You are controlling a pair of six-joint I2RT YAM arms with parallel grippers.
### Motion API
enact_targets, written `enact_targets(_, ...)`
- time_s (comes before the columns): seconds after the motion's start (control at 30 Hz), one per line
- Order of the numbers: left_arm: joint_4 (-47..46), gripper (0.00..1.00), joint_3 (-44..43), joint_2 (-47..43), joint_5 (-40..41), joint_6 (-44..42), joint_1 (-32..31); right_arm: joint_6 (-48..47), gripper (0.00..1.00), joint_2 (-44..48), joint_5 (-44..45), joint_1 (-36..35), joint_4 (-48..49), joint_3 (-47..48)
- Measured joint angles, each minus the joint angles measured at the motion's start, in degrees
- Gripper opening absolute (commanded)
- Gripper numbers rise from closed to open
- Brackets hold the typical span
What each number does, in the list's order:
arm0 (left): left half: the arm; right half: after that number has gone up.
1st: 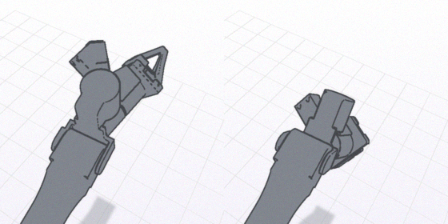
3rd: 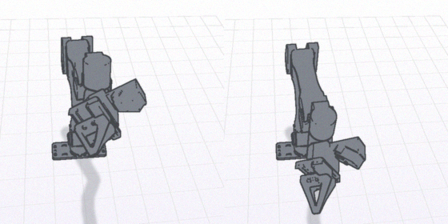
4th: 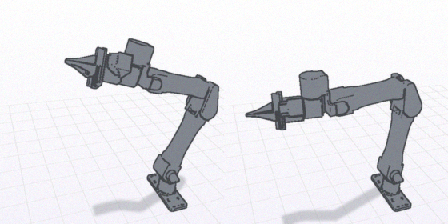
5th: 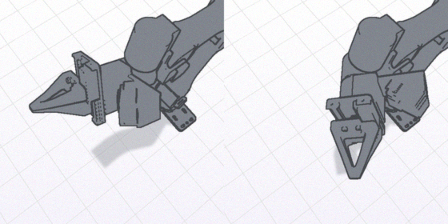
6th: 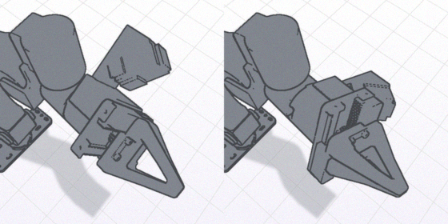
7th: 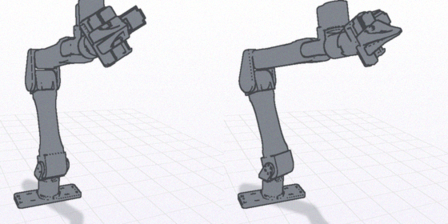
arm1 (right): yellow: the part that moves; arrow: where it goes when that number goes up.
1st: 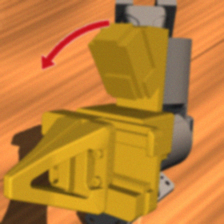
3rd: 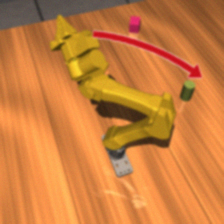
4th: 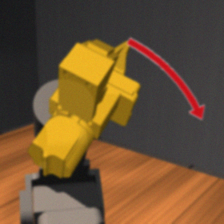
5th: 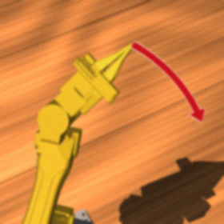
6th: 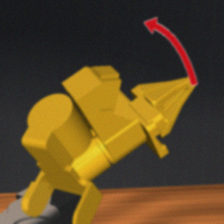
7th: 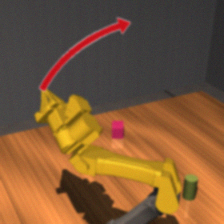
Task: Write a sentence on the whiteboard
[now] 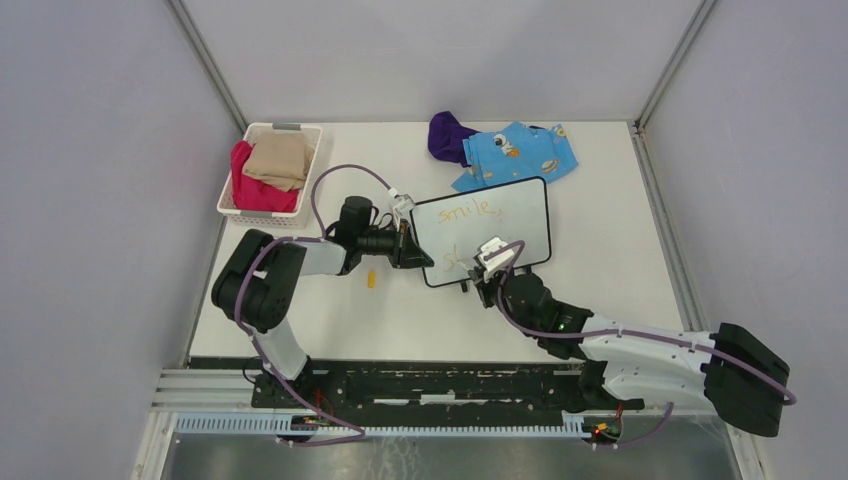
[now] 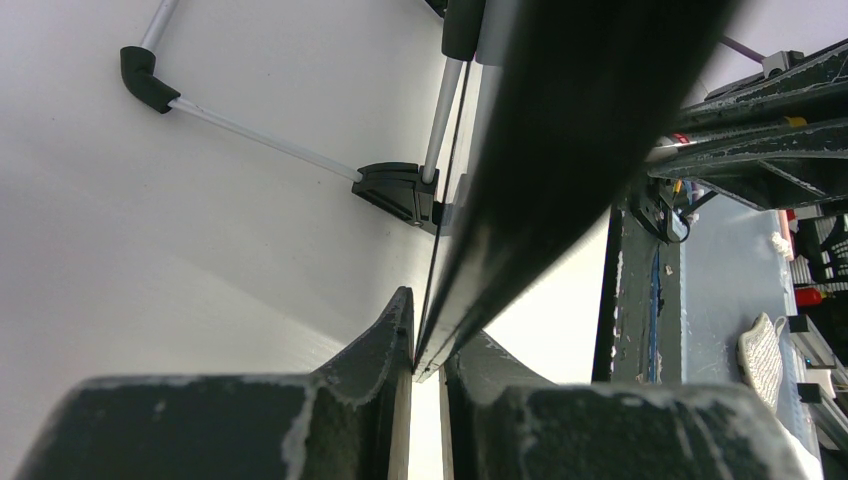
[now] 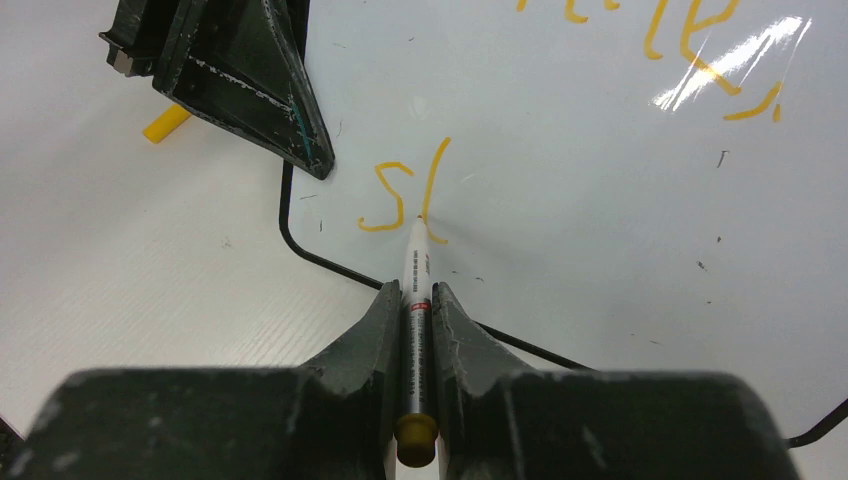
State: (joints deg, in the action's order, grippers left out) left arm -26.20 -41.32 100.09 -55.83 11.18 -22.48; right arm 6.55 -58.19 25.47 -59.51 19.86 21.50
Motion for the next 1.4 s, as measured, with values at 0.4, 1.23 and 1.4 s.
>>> enact_targets(0.4,0.02,0.02,0.00,0.00,0.00,0.00,0.00,-0.04,0.00,-3.37,0.07,0.00,2.45,2.14)
enact_targets(1.23,0.44,0.02,-0.20,0.02,0.13,-0.07,-0.07,0.22,0.00,-1.11,2.03,2.64,1.42,2.12)
enact_targets(1.4,0.46,0.02,-0.20,0.02,0.09,-0.09,-0.07,0.11,0.00,1.33,1.75,3.15,1.18,1.09)
